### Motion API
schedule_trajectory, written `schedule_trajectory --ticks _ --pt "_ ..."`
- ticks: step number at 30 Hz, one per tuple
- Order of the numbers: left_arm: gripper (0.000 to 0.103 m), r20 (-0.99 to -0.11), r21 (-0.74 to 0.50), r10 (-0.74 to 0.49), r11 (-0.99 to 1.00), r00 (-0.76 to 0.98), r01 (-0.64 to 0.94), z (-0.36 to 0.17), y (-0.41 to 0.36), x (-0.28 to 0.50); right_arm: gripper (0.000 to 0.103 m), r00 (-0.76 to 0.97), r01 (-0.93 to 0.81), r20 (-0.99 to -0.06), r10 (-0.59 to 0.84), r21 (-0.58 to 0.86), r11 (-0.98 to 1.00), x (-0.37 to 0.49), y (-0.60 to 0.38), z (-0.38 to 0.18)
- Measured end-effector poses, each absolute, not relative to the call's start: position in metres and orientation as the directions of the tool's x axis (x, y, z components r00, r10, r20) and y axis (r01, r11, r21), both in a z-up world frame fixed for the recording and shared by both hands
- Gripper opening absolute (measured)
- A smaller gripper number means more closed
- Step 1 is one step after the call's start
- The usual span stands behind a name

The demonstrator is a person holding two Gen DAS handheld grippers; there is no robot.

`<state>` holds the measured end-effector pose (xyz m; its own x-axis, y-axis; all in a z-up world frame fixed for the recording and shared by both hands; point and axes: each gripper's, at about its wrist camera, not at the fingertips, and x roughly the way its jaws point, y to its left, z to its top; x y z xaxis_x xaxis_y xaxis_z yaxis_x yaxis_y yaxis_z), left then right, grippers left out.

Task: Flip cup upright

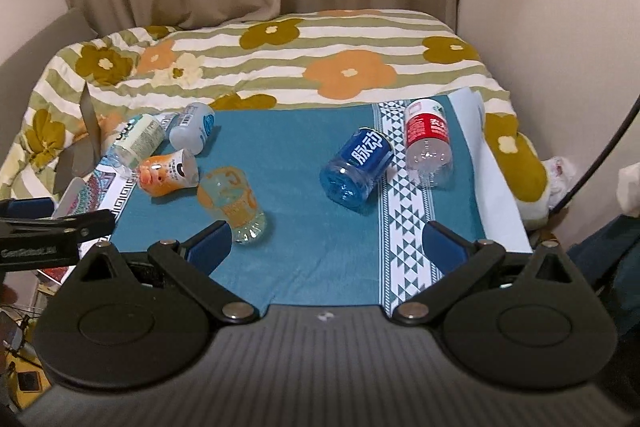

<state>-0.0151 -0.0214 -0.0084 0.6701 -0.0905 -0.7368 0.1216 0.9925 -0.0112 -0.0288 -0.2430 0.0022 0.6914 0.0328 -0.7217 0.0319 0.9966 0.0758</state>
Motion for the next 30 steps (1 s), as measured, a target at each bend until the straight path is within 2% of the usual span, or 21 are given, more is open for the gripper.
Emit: schedule_trajectory --ticks 13,30 --pt "0.1 -0.74 0.002 -0.062 0.996 0.67 0.095 -0.008 -0.003 -0.026 0.103 0.673 0.068 -0.738 -0.04 0.008 0.998 -0.04 -0.224 -0.005" --pt "0.1 -0.716 0.031 -0.06 0.993 0.696 0.117 -0.004 -0.002 -0.022 0.103 0.674 0.085 -0.737 -0.054 0.004 0.996 -0.035 -0.224 -0.004"
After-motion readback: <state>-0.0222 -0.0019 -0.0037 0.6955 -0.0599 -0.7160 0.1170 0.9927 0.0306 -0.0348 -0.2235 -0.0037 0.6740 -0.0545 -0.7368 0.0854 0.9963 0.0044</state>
